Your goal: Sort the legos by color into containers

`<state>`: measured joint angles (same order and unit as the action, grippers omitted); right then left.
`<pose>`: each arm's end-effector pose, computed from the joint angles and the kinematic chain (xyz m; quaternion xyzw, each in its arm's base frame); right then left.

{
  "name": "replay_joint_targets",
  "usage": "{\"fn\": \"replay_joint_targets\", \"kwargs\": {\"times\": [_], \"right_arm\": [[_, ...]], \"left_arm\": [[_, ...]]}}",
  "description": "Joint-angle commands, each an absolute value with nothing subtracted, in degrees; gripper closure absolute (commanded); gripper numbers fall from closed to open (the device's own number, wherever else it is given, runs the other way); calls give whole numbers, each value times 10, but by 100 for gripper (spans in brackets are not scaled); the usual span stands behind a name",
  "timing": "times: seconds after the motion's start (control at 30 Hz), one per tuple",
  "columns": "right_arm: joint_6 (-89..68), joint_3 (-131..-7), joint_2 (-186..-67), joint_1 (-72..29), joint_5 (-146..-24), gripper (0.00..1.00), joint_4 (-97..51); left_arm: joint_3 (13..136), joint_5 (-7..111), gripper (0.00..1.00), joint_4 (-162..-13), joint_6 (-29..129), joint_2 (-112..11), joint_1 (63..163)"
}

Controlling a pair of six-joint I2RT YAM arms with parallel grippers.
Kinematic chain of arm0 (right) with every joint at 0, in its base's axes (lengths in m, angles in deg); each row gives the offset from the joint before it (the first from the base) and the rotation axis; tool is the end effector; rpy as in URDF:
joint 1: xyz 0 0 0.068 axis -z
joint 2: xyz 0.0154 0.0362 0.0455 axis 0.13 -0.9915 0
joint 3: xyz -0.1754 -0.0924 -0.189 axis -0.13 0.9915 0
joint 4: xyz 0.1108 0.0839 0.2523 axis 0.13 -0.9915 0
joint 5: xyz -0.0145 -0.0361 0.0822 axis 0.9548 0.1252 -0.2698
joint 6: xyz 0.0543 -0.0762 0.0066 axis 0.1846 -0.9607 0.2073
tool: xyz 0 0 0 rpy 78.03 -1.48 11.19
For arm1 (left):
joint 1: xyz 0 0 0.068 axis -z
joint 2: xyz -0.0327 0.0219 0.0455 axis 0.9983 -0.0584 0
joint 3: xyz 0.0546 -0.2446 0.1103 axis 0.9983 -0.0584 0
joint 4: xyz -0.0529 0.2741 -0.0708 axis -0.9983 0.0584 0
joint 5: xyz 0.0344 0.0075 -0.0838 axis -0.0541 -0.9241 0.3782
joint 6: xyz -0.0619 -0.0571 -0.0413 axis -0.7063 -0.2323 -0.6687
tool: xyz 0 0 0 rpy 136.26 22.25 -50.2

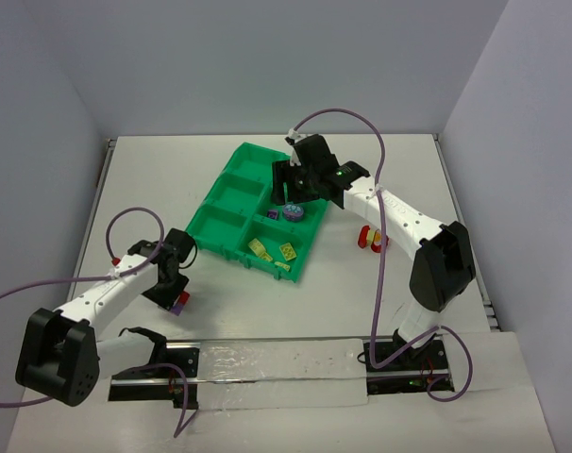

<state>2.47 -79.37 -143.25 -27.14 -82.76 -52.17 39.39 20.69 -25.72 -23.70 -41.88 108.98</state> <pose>0.3691 0.2640 0.2736 -0.1344 0.9018 0.2242 0.3442 0.1828 -0.0393 0.1222 -0.5102 0.8364 0.1117 0.1660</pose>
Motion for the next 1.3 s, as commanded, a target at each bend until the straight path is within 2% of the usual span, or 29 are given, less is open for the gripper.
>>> {"fn": "replay_joint_targets", "kwargs": {"times": [0.0,0.1,0.17,0.27,0.57,0.63,0.8,1.1,1.27], "right_arm": [[17,-815,-1429,-270,-824,27,-522],[17,-811,-1427,-270,-823,27,-521],[17,-808,-1424,-270,-821,27,-521],[17,-806,-1421,-270,-820,27,-520],[17,-807,-1422,-270,-822,27,-521],[17,-807,-1422,-271,-822,27,-522],[17,-805,-1419,-271,-823,27,-526],[26,-801,-1383,-270,-844,27,-549],[57,-789,-1348,-272,-911,27,-541]], "left_arm": [[395,201,50,-271,-239,-415,1085],[398,200,44,-274,-230,-424,1085],[398,202,32,-276,-227,-427,1085],[395,205,30,-281,-226,-424,1085],[394,198,52,-276,-238,-408,1085],[397,199,68,-275,-232,-409,1084],[443,195,97,-268,-178,-415,1084],[591,212,100,-267,-13,-383,1084],[624,296,100,-341,81,-335,1085]]}}
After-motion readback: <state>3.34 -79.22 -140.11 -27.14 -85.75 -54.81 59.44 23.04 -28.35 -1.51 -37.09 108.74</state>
